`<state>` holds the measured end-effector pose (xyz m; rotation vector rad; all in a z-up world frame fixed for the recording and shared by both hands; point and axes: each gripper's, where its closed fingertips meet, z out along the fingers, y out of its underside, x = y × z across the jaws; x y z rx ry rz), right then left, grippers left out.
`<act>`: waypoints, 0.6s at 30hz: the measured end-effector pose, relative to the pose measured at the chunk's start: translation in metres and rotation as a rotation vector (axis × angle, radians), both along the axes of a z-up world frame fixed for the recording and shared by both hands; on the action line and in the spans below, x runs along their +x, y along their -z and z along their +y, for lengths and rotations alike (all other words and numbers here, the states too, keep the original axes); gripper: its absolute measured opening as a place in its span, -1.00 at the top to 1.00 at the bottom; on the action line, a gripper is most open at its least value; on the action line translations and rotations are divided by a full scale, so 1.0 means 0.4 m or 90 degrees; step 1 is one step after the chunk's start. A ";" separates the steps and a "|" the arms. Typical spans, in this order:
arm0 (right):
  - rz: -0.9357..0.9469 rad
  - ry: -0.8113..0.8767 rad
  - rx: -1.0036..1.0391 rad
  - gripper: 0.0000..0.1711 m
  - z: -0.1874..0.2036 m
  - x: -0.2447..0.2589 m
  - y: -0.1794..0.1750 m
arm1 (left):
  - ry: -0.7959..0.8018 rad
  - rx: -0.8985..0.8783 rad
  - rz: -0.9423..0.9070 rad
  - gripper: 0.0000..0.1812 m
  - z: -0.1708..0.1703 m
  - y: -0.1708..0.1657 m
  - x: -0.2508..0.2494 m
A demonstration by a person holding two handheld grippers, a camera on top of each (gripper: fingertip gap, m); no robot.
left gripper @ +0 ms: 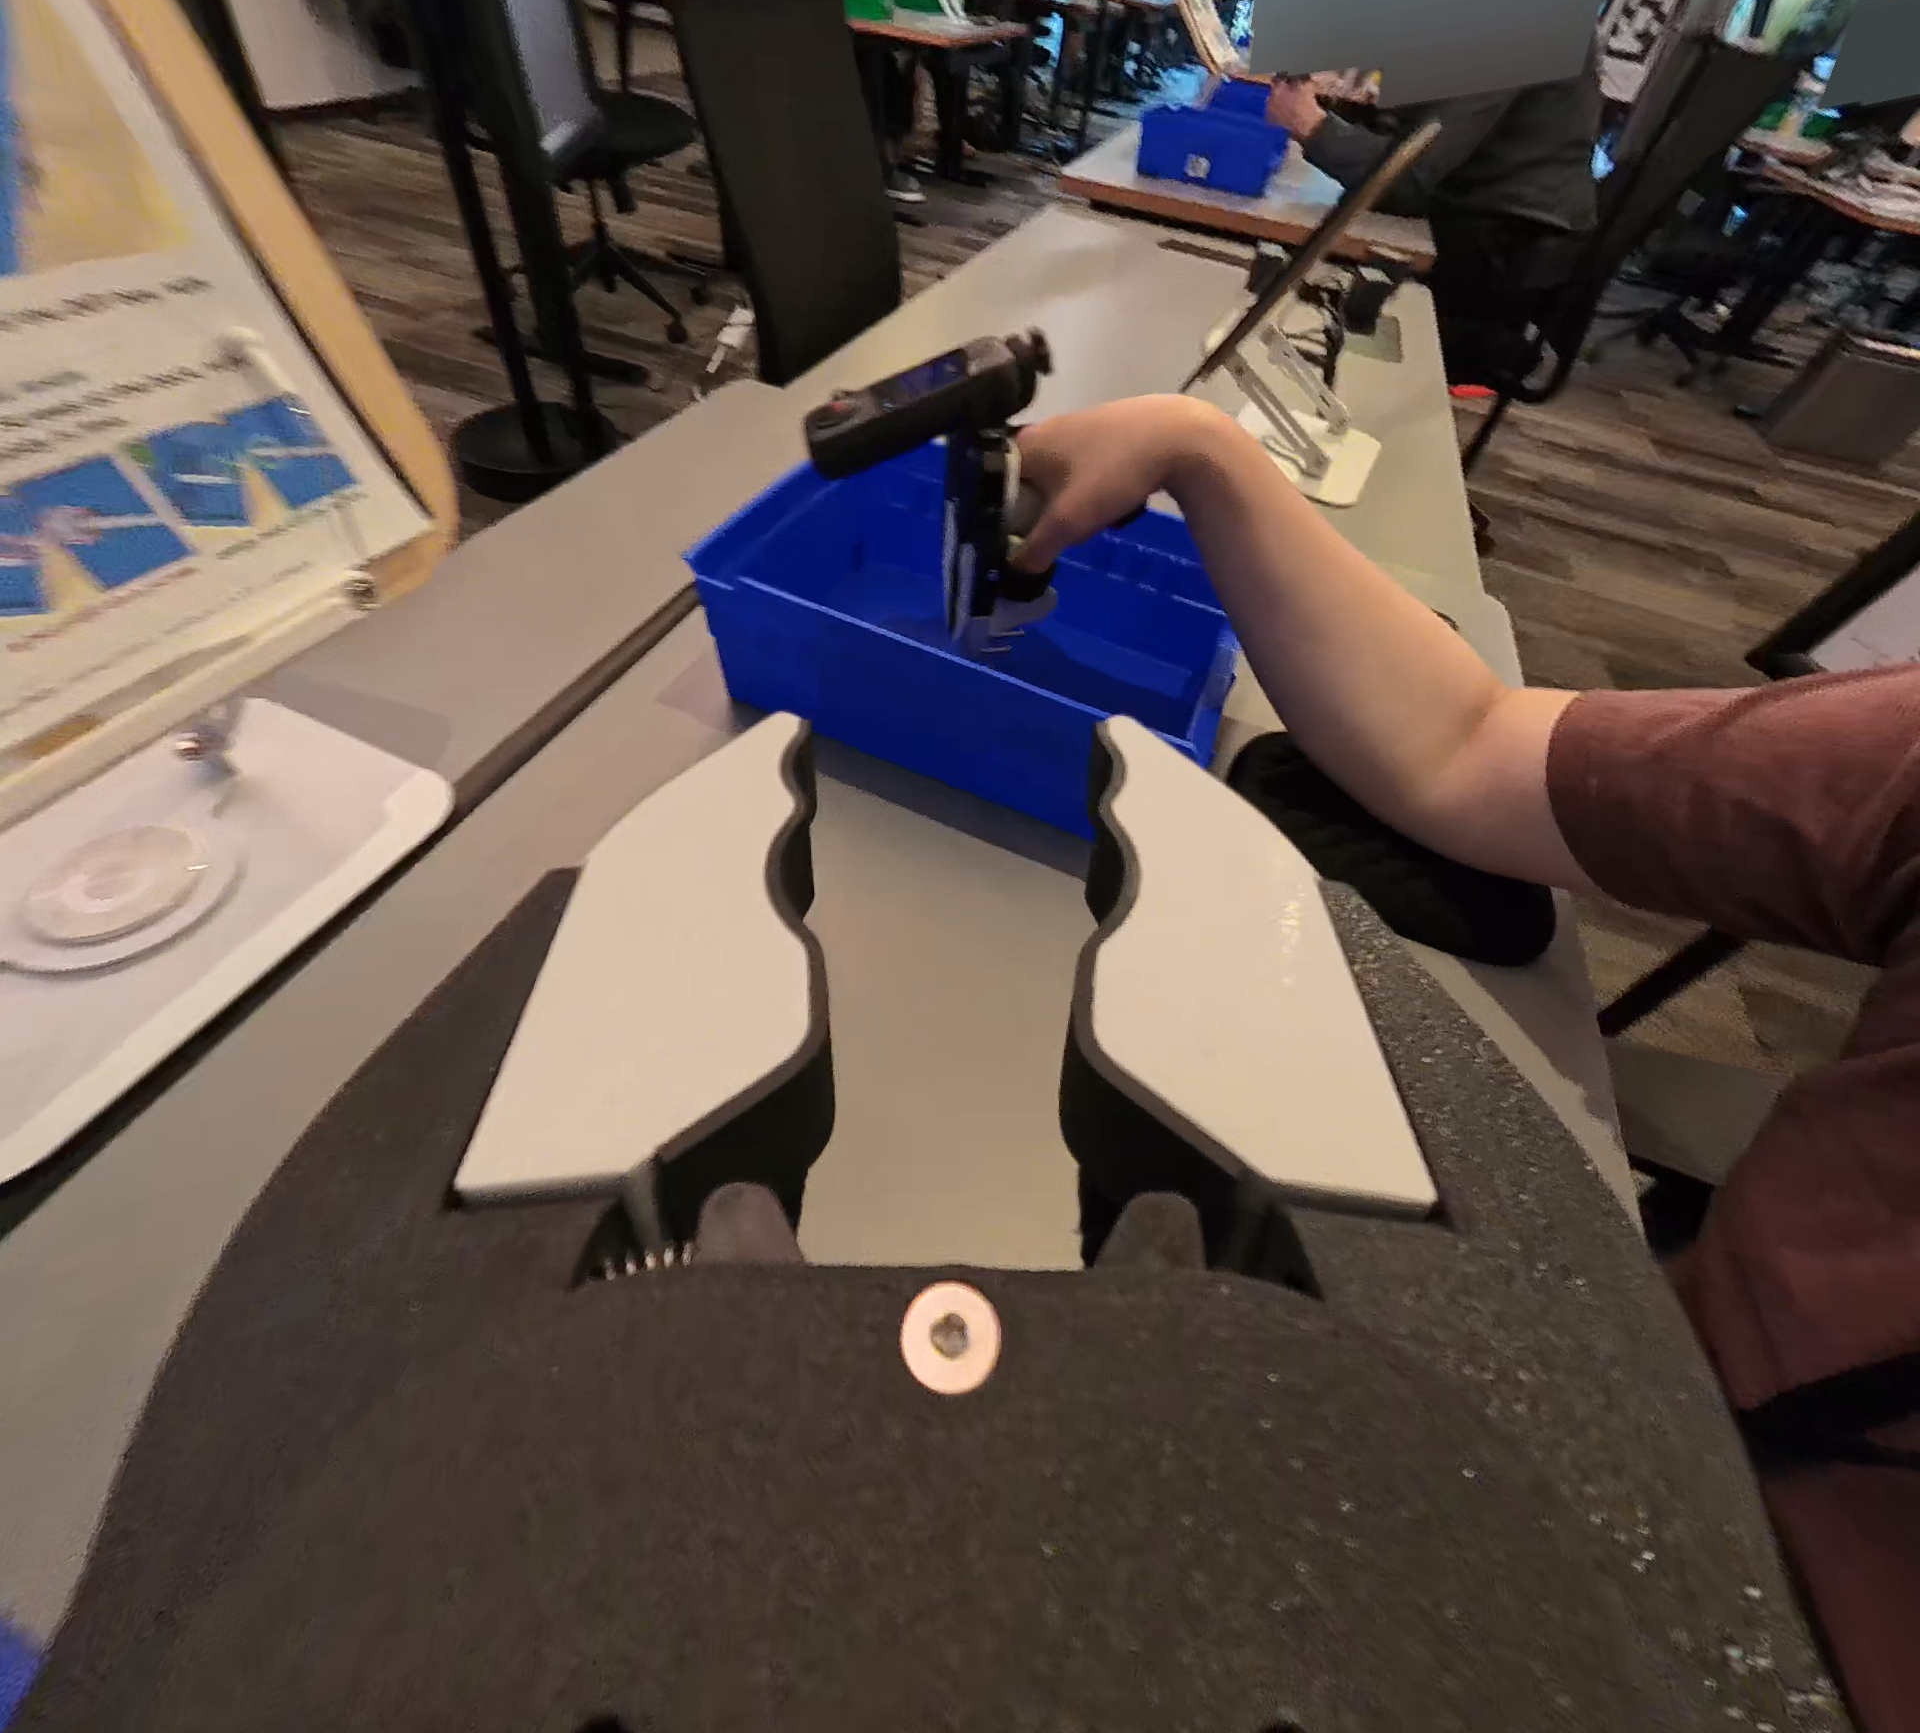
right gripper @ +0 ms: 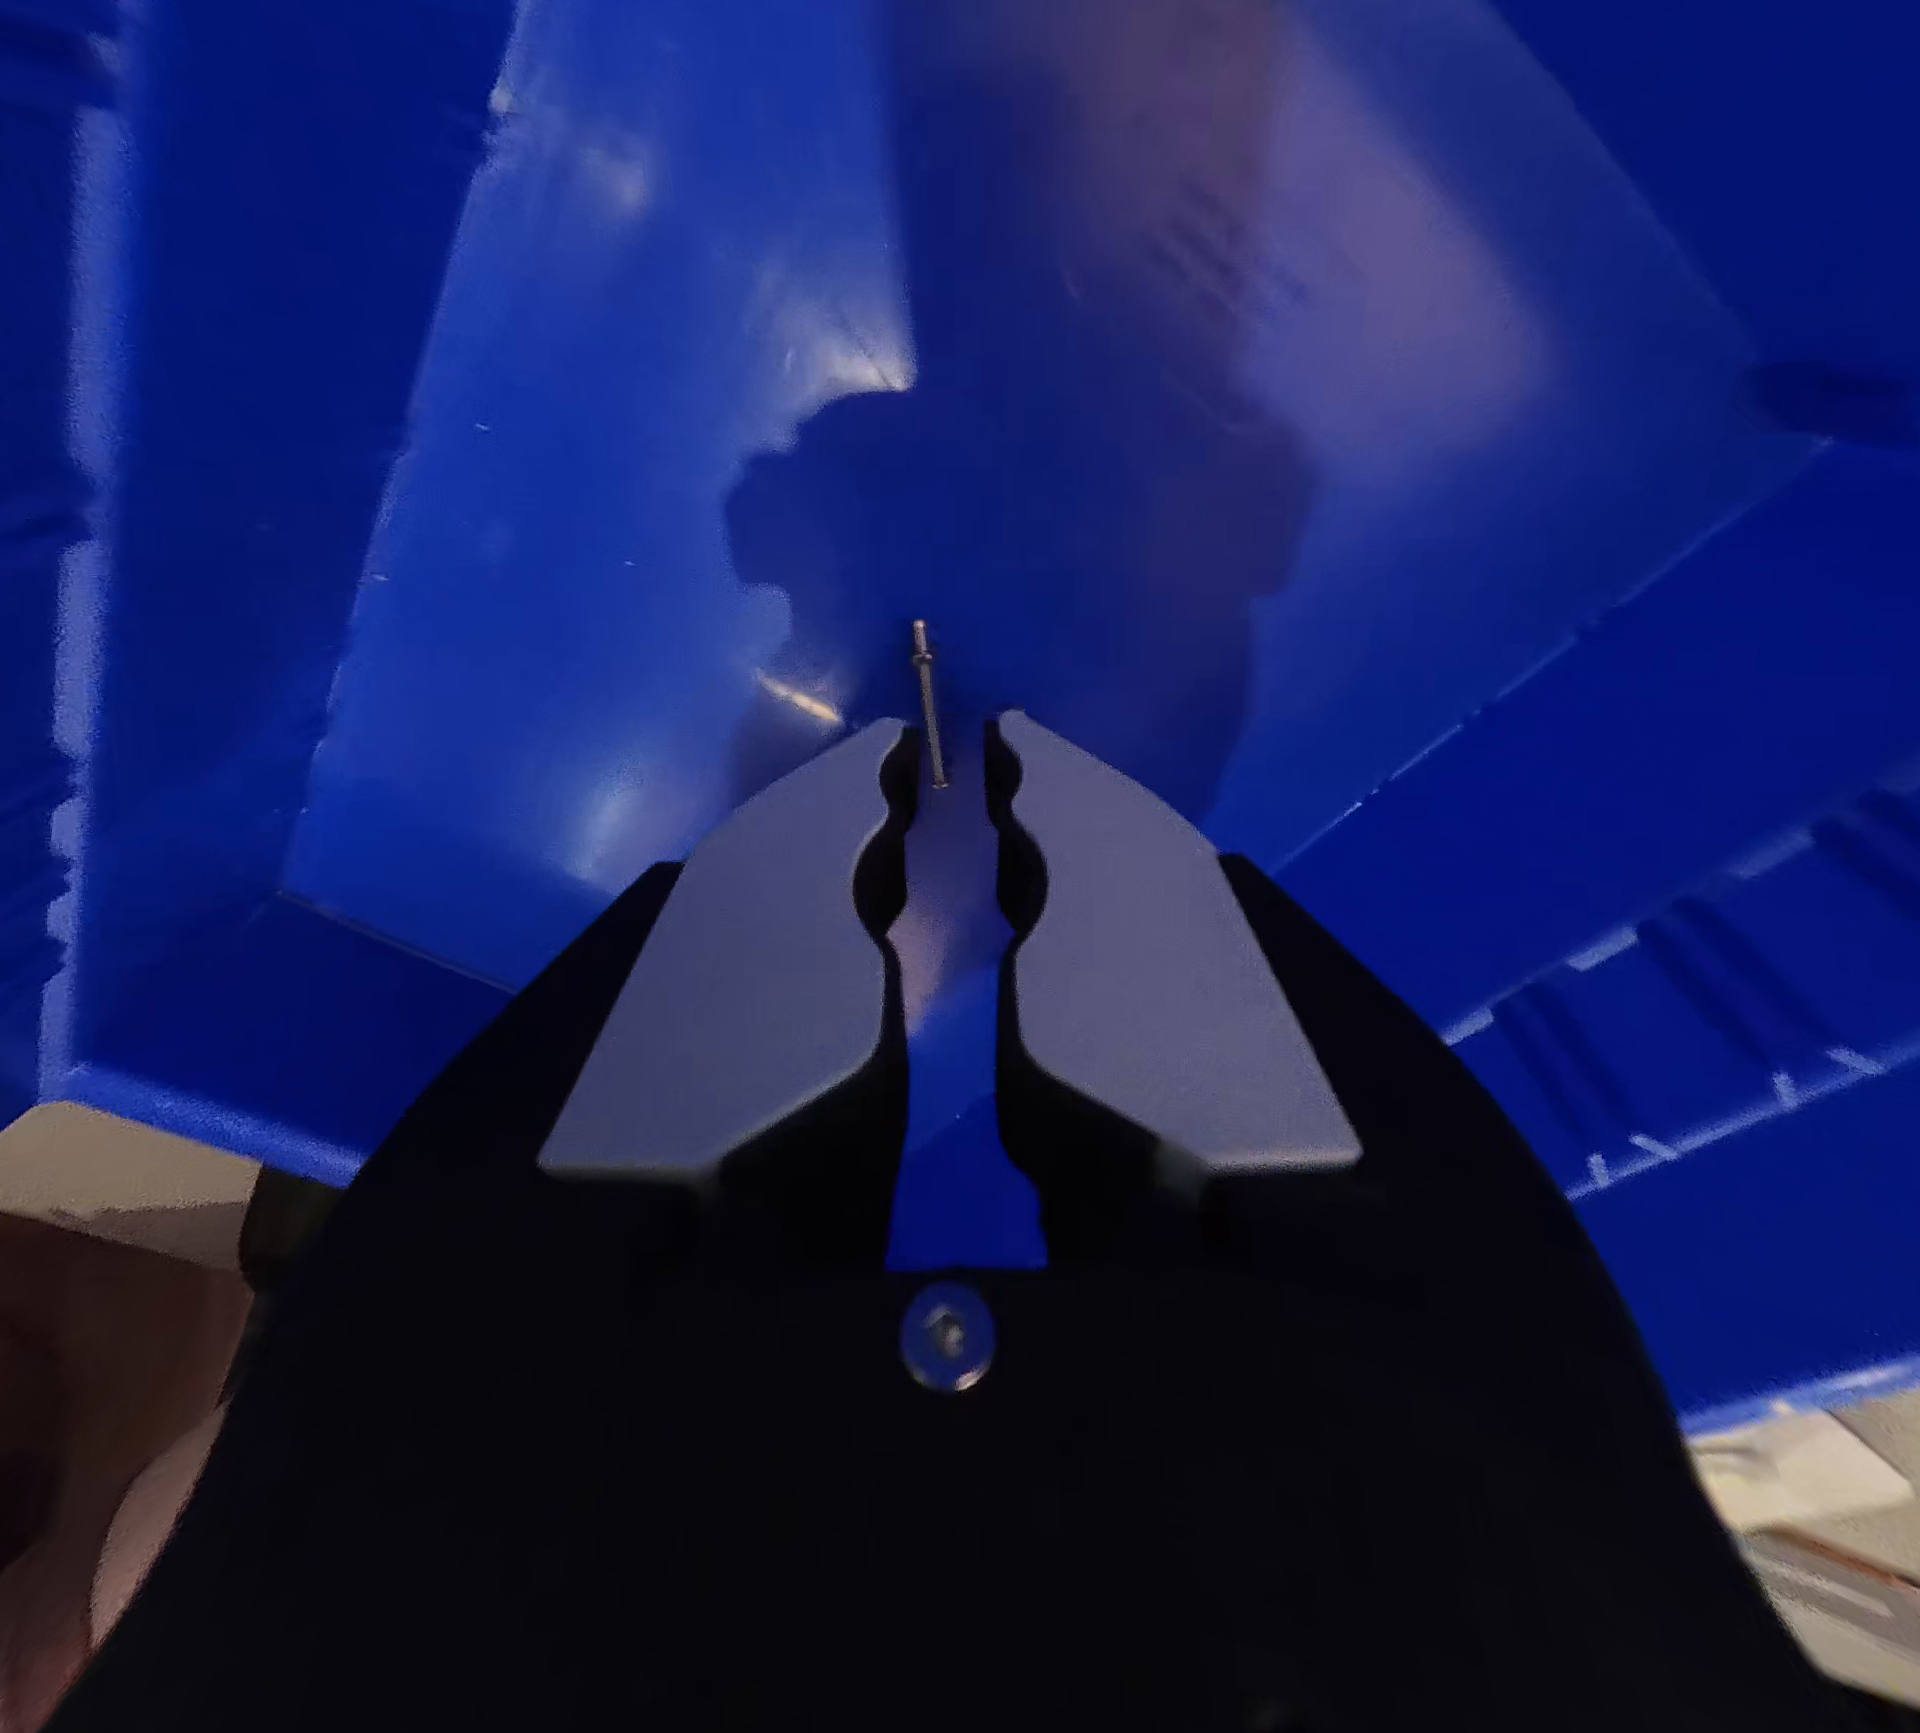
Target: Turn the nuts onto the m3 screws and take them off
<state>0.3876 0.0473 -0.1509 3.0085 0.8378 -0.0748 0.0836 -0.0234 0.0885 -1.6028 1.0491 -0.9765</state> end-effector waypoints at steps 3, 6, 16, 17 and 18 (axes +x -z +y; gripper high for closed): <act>0.037 -0.001 0.051 0.84 0.017 -0.017 -0.048 | -0.056 -0.001 0.033 0.44 0.022 -0.029 -0.104; 0.063 -0.001 0.122 0.84 0.034 -0.031 -0.117 | -0.179 -0.016 0.133 0.43 0.063 -0.007 -0.258; 0.131 -0.063 0.384 0.85 0.073 -0.163 -0.343 | -0.513 -0.127 0.291 0.48 0.183 0.114 -0.649; 0.141 -0.078 0.407 0.85 0.072 -0.185 -0.361 | -0.521 -0.126 0.303 0.48 0.193 0.125 -0.661; 0.154 -0.093 0.428 0.85 0.070 -0.208 -0.379 | -0.523 -0.126 0.310 0.48 0.201 0.135 -0.666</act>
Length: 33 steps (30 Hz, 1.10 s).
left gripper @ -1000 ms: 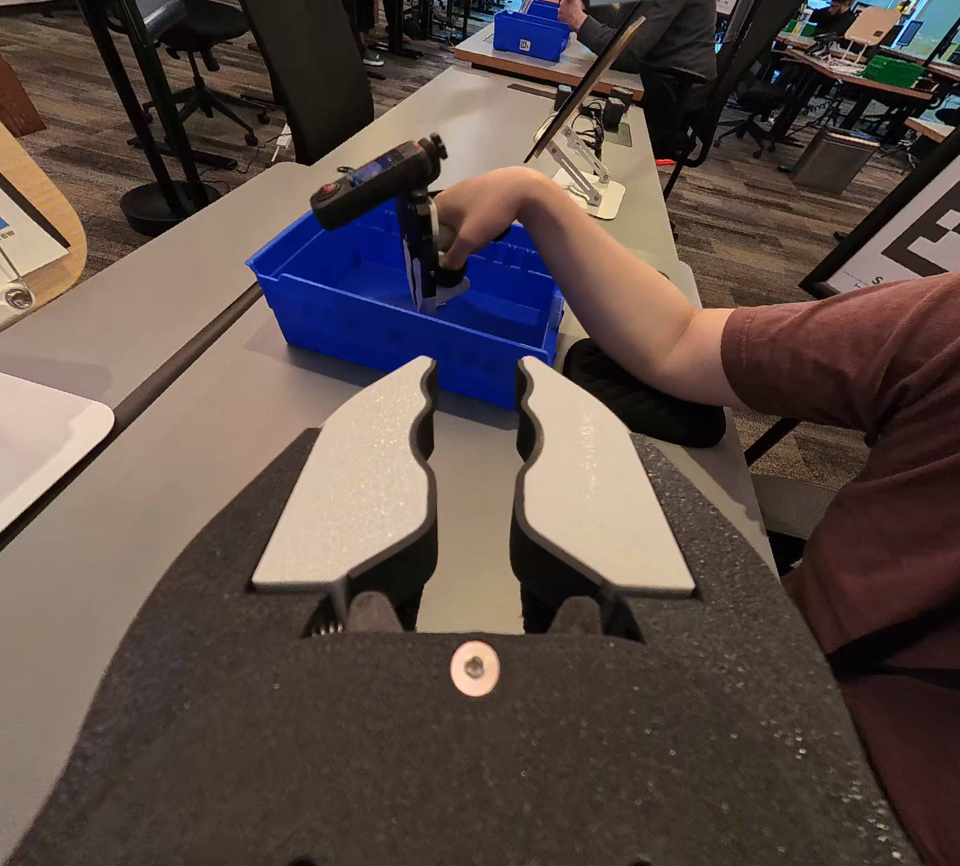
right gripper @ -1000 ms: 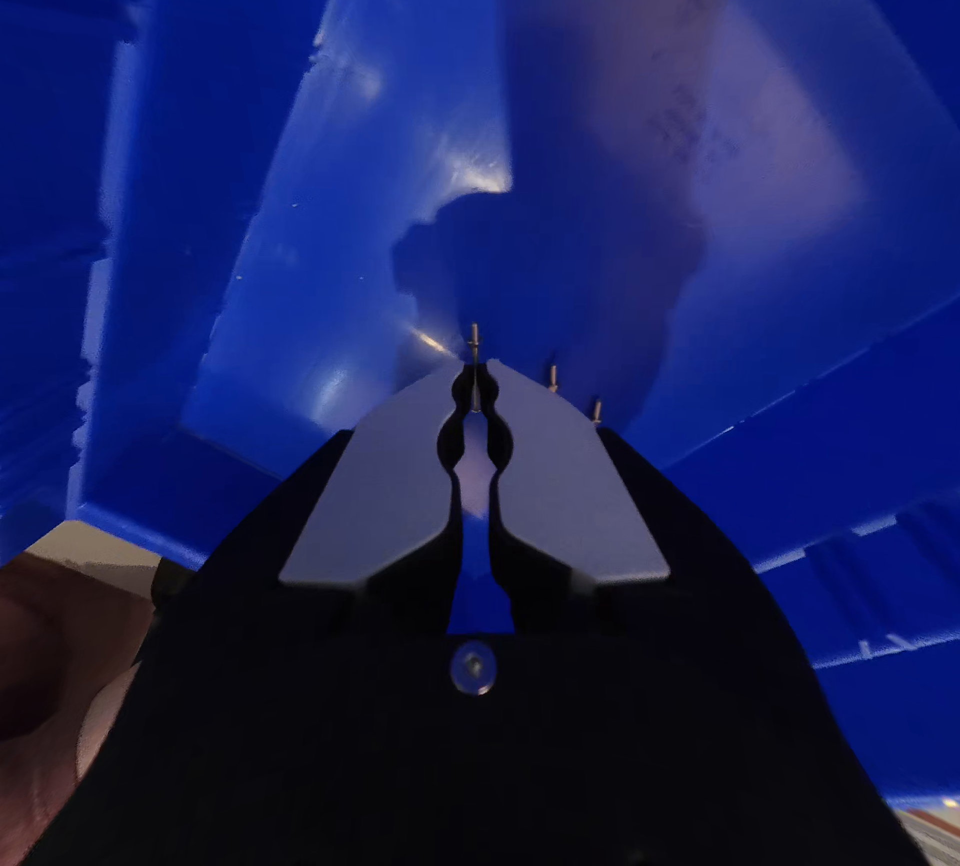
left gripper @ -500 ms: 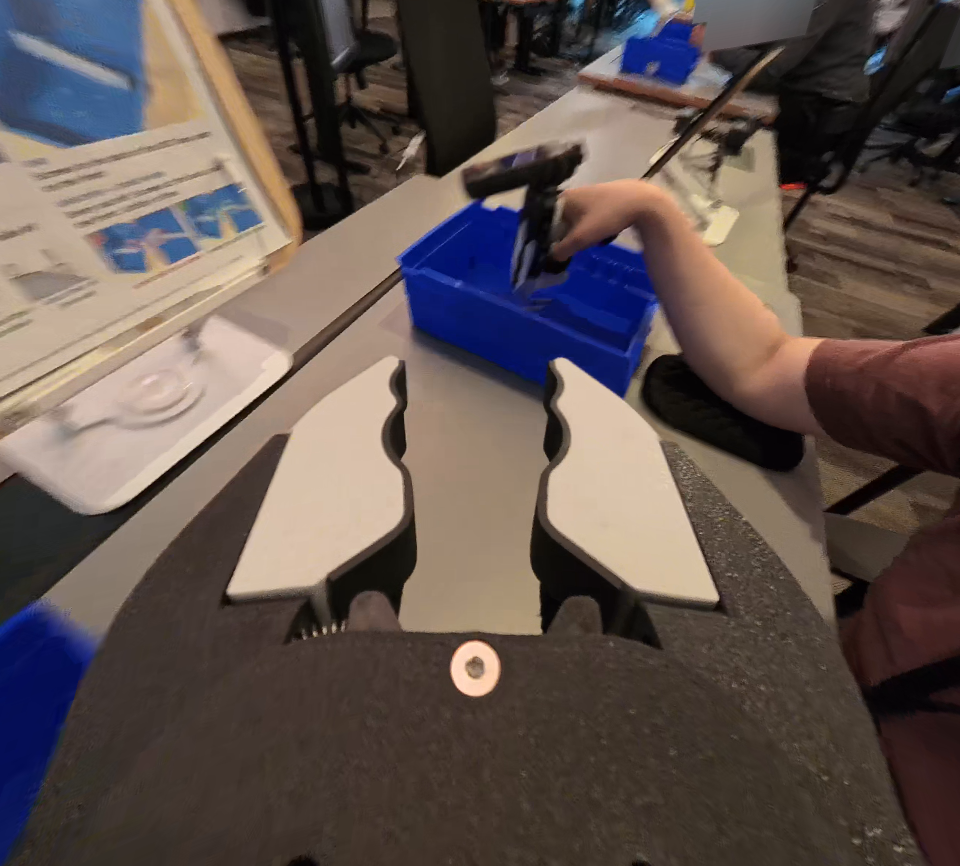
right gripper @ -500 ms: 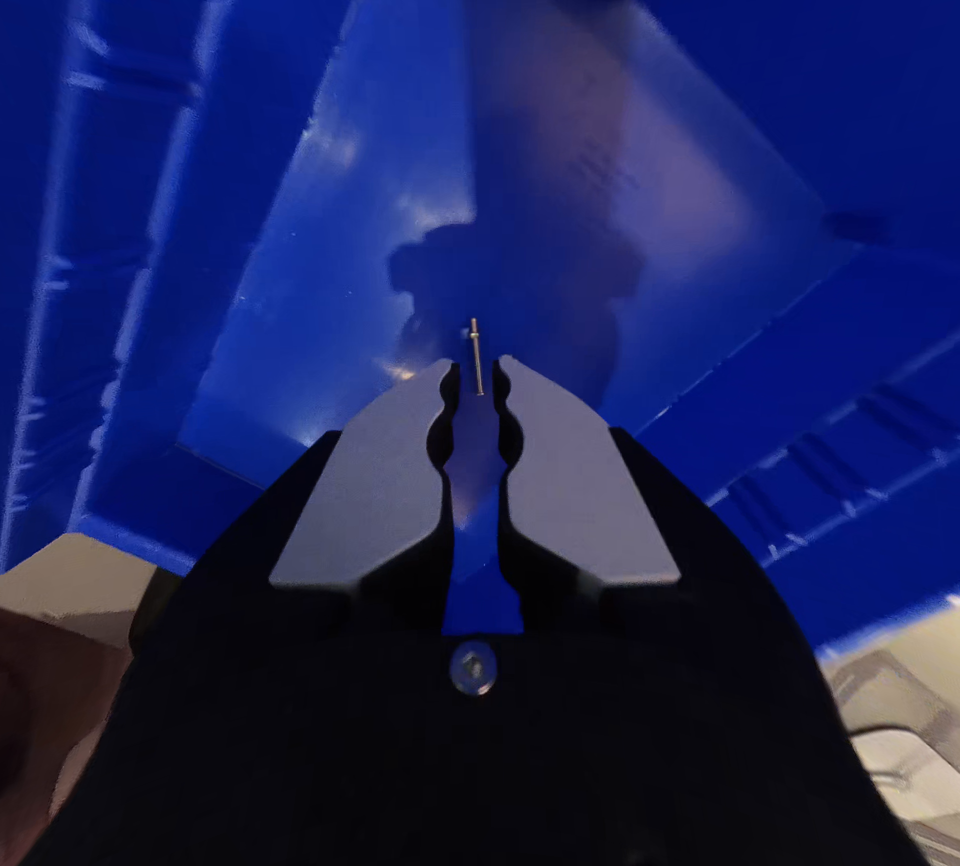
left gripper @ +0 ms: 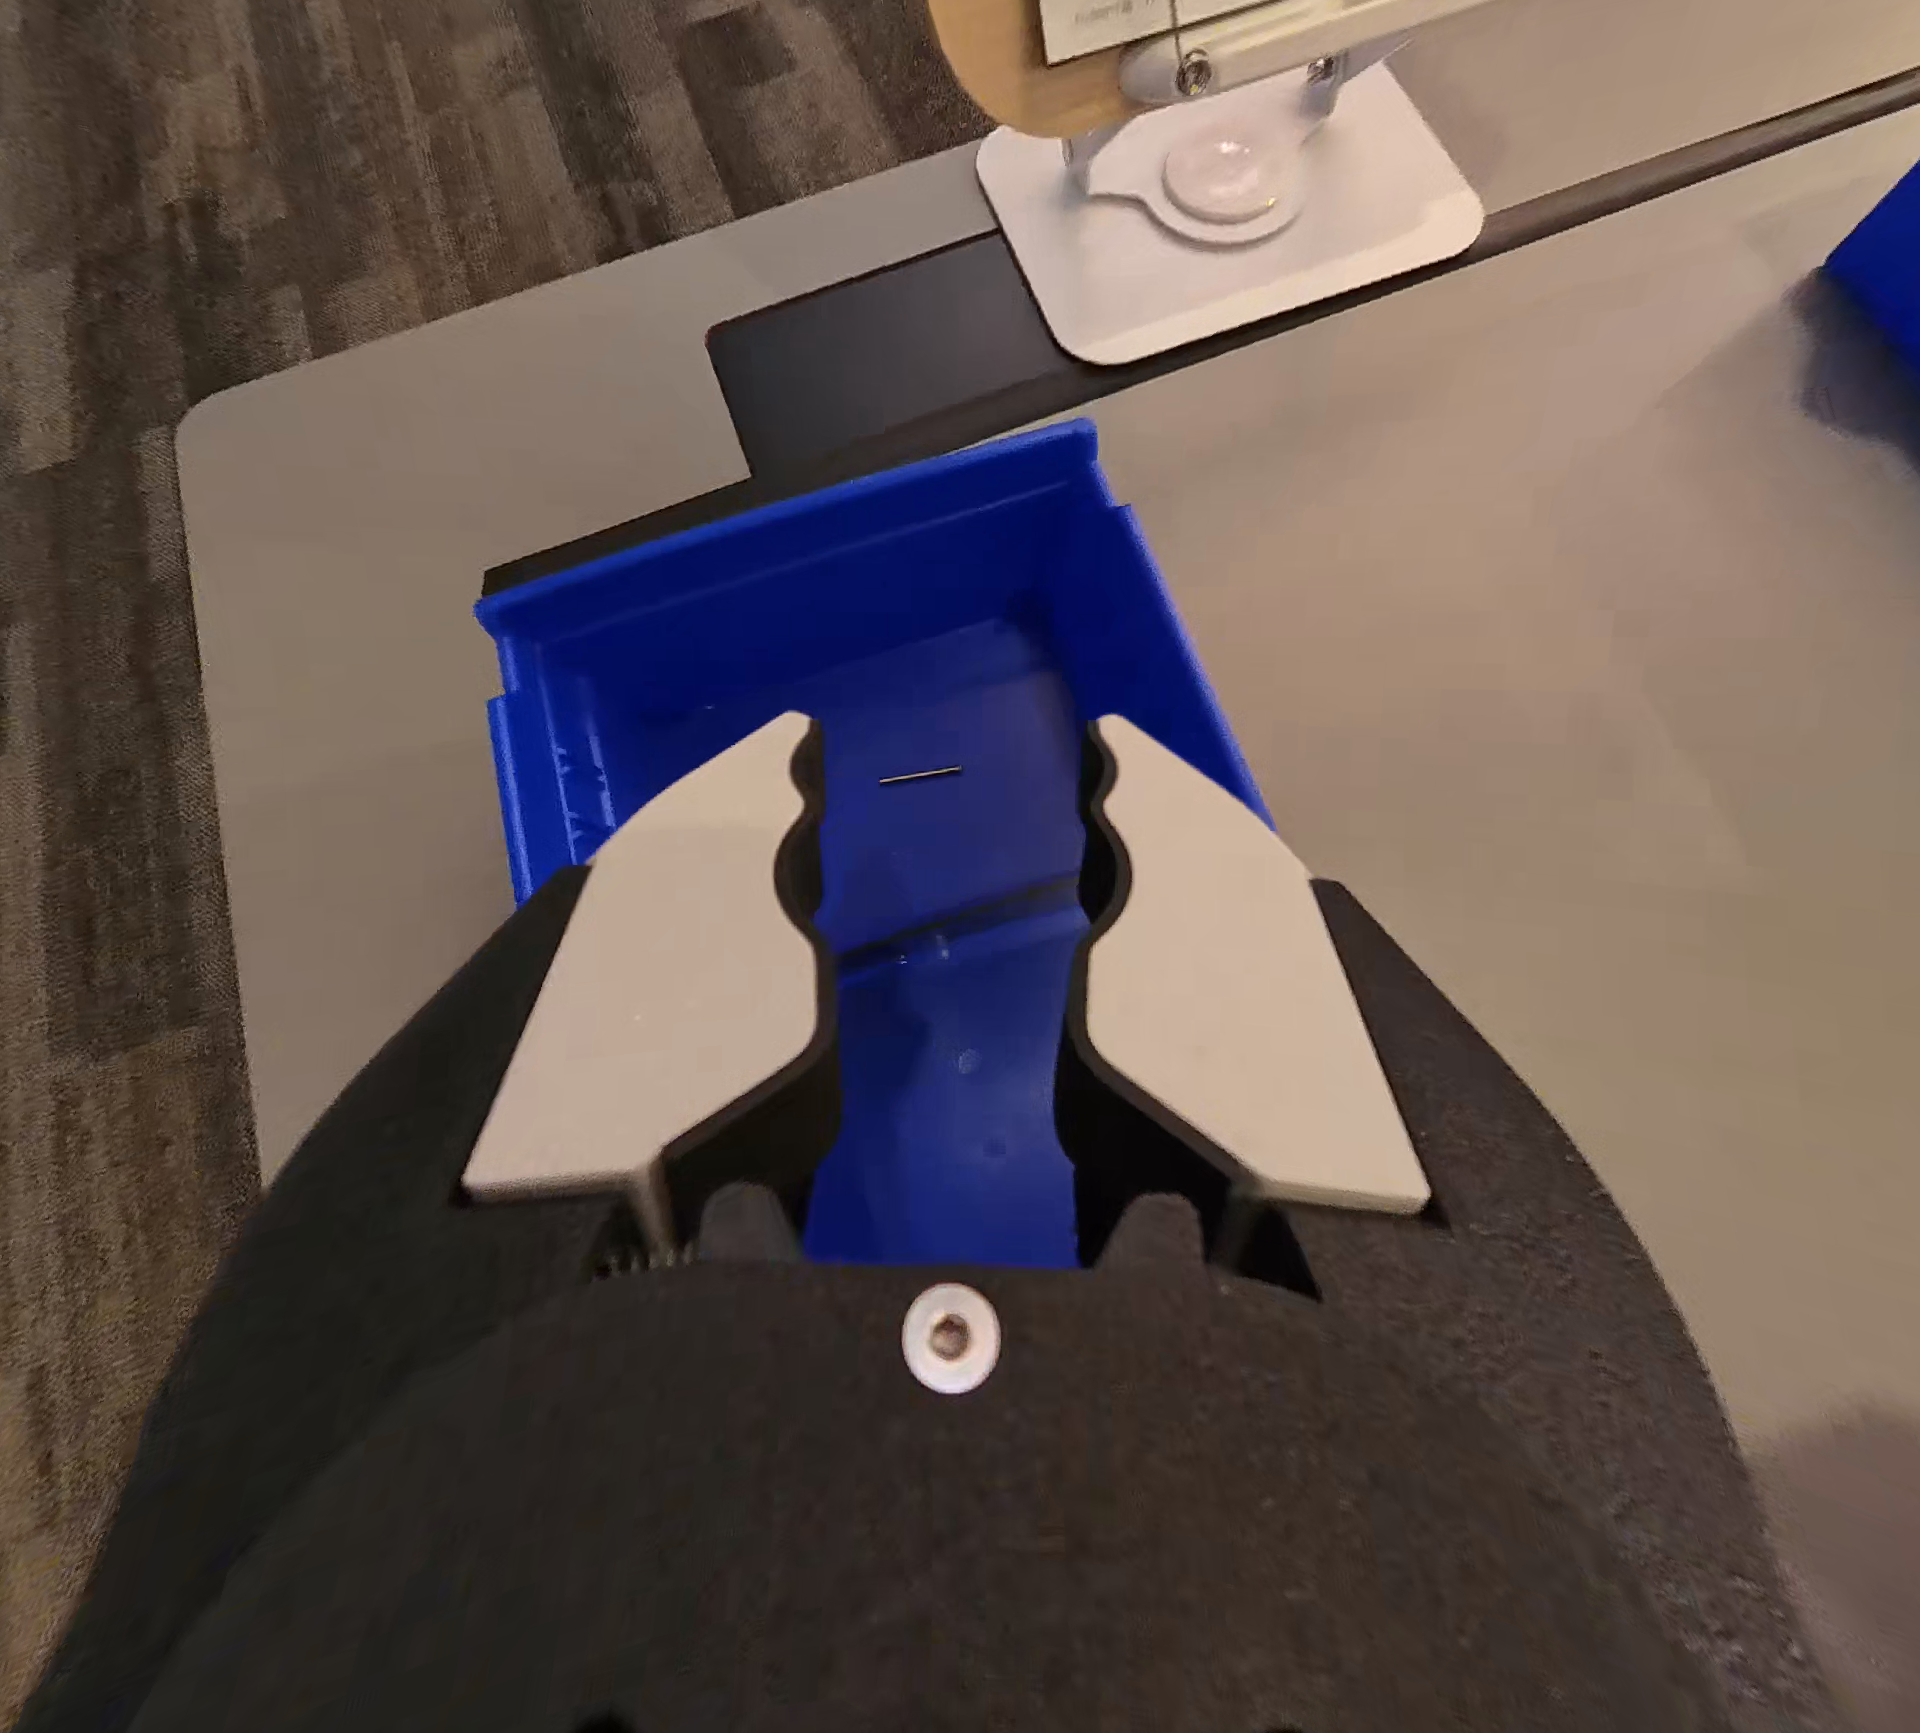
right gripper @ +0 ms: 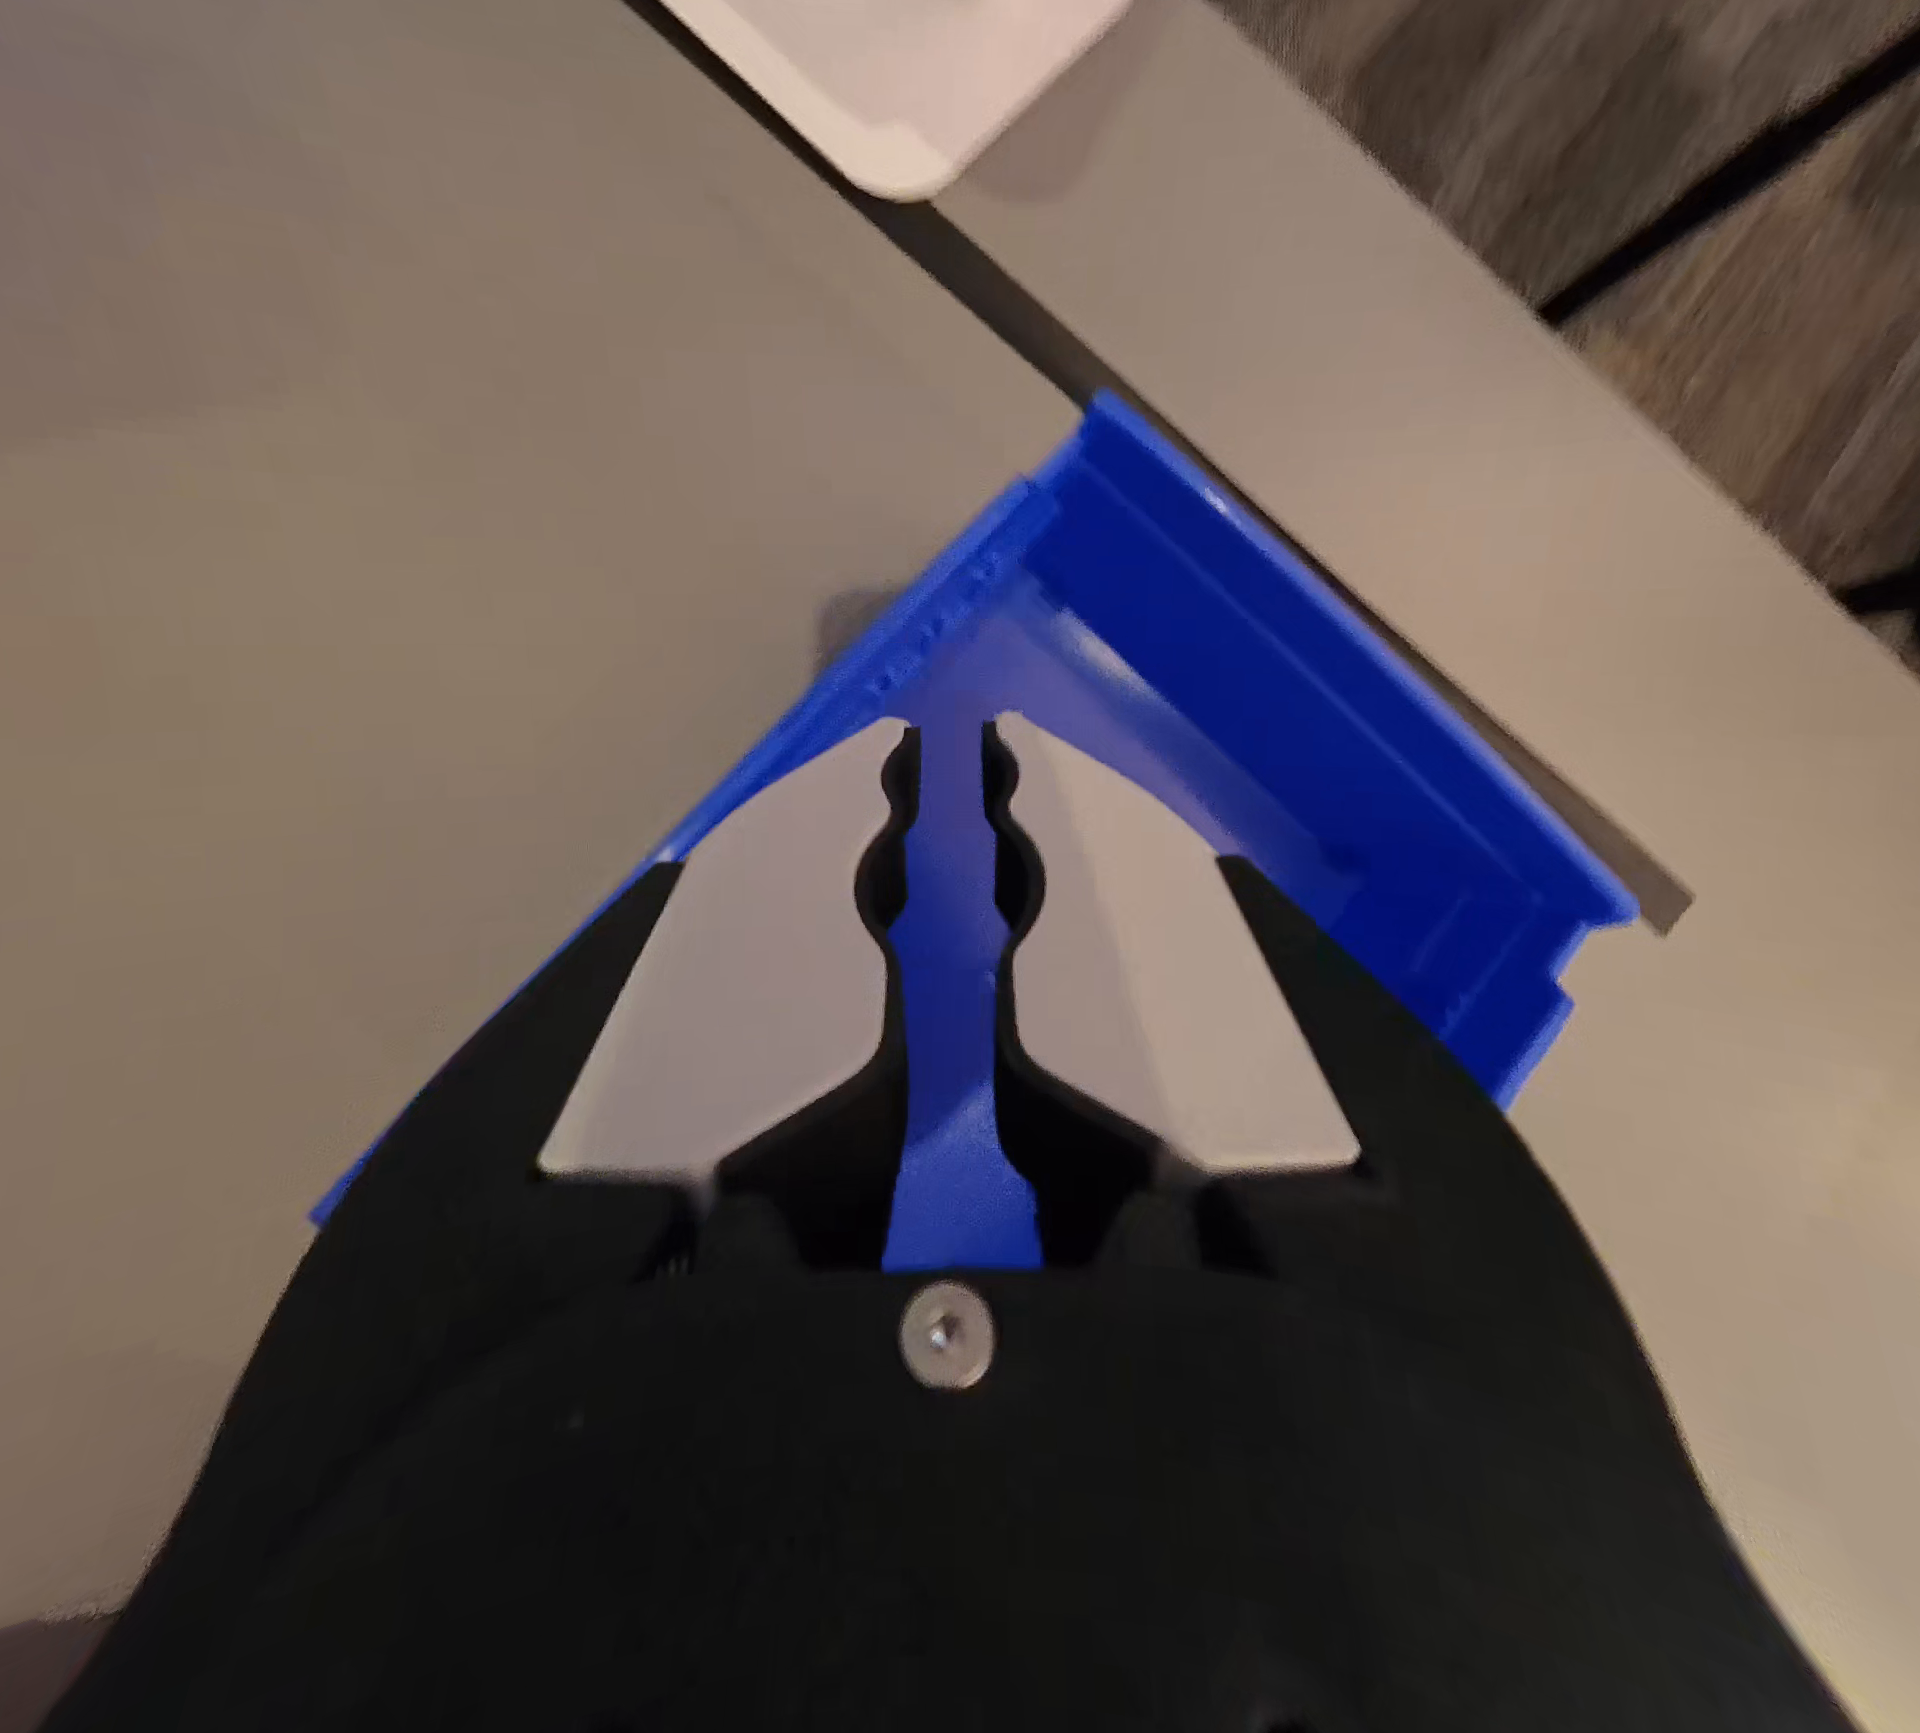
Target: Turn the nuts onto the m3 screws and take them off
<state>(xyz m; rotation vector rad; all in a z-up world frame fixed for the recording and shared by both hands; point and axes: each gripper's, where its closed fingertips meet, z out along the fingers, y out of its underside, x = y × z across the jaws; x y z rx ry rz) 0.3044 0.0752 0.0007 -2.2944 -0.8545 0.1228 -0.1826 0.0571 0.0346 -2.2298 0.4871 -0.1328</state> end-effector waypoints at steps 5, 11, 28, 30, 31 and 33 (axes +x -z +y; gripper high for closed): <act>0.041 -0.086 0.097 0.86 -0.018 -0.122 -0.063 | 0.003 0.002 0.036 0.51 0.021 0.028 -0.006; 0.051 -0.161 0.119 0.86 -0.030 -0.226 -0.061 | 0.013 -0.030 0.072 0.50 0.037 0.069 -0.020; 0.104 -0.273 0.114 0.85 -0.083 -0.388 -0.028 | 0.310 -0.147 0.123 0.78 -0.126 0.168 0.035; 0.146 -0.295 0.123 0.85 -0.113 -0.425 -0.062 | 0.326 -0.154 0.136 0.78 -0.150 0.175 0.022; 0.171 -0.312 0.132 0.85 -0.129 -0.446 -0.083 | 0.333 -0.157 0.139 0.78 -0.160 0.176 0.017; 0.222 -0.340 0.153 0.86 -0.157 -0.481 -0.126 | 0.354 -0.168 0.126 0.79 -0.179 0.177 0.026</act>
